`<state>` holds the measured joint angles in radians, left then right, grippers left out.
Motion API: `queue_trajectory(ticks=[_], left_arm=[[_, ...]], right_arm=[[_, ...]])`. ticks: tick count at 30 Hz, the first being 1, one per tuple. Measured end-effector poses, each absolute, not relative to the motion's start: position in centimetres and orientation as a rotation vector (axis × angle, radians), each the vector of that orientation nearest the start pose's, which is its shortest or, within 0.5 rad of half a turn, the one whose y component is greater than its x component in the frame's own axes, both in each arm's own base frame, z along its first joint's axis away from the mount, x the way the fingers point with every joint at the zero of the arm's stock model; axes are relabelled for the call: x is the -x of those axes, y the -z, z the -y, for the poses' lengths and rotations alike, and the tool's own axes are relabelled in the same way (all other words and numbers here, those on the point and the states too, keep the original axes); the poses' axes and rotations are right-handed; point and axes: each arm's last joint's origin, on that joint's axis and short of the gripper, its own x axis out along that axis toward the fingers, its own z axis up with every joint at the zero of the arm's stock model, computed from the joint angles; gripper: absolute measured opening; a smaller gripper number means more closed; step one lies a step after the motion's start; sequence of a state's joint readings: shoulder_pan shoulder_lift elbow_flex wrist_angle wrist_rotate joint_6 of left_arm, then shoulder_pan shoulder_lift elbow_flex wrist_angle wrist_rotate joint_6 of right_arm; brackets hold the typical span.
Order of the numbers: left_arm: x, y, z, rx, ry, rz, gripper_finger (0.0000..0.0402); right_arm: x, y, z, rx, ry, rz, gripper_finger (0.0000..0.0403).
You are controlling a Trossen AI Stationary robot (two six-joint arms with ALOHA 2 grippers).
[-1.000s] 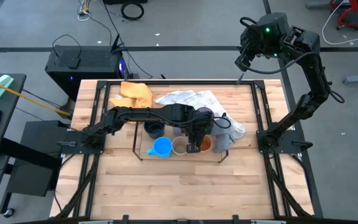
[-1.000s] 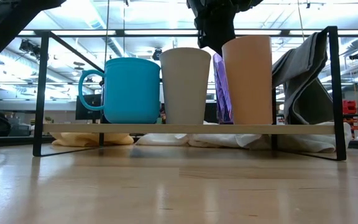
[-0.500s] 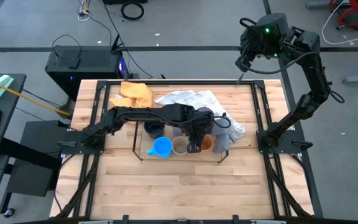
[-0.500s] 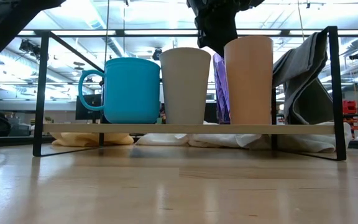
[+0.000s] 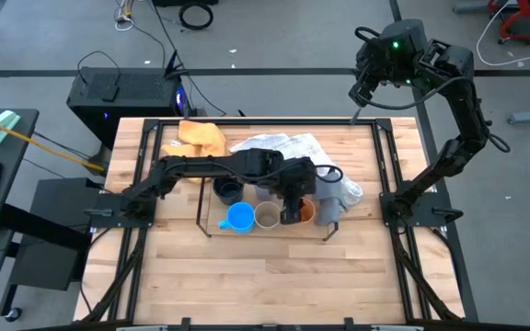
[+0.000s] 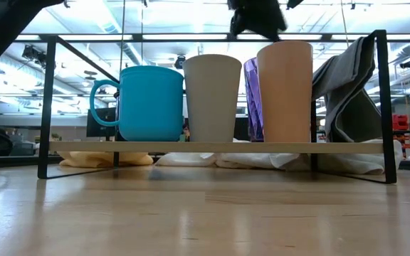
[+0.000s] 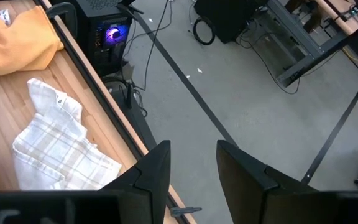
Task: Stack small to large cups/mugs on shelf
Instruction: Return to Home Position
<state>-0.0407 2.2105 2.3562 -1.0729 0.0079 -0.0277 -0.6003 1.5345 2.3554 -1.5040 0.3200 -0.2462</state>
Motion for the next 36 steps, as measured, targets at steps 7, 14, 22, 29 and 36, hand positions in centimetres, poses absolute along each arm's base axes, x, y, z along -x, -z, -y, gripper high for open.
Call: queue_trajectory(ticks=[7, 14, 22, 29, 36], left_arm=[[-45.6, -39.5, 2.9, 0.025, 0.075, -0.597, 0.015], [-37.7, -50.3, 1.7, -0.107, 0.02, -0.236, 0.0142], [-24.2, -56.3, -0.4, -0.119, -0.18, -0.223, 0.015], [-16.3, -55.4, 0.3, -0.005, -0.305, -0.396, 0.0139], [-8.9, -53.9, 0.2, 0.117, -0.438, -0.357, 0.013]], right_arm=[[-16.6, -52.7, 12.5, 0.124, 0.789, -0.804, 0.0137], [-15.2, -53.4, 11.5, 0.111, 0.79, -0.757, 0.0137], [-10.9, -55.3, 8.4, 0.05, 0.758, -0.574, 0.0137], [-6.3, -57.0, 4.9, 0.02, 0.708, -0.346, 0.0137], [-4.3, -57.3, 3.2, 0.012, 0.65, -0.281, 0.0137]])
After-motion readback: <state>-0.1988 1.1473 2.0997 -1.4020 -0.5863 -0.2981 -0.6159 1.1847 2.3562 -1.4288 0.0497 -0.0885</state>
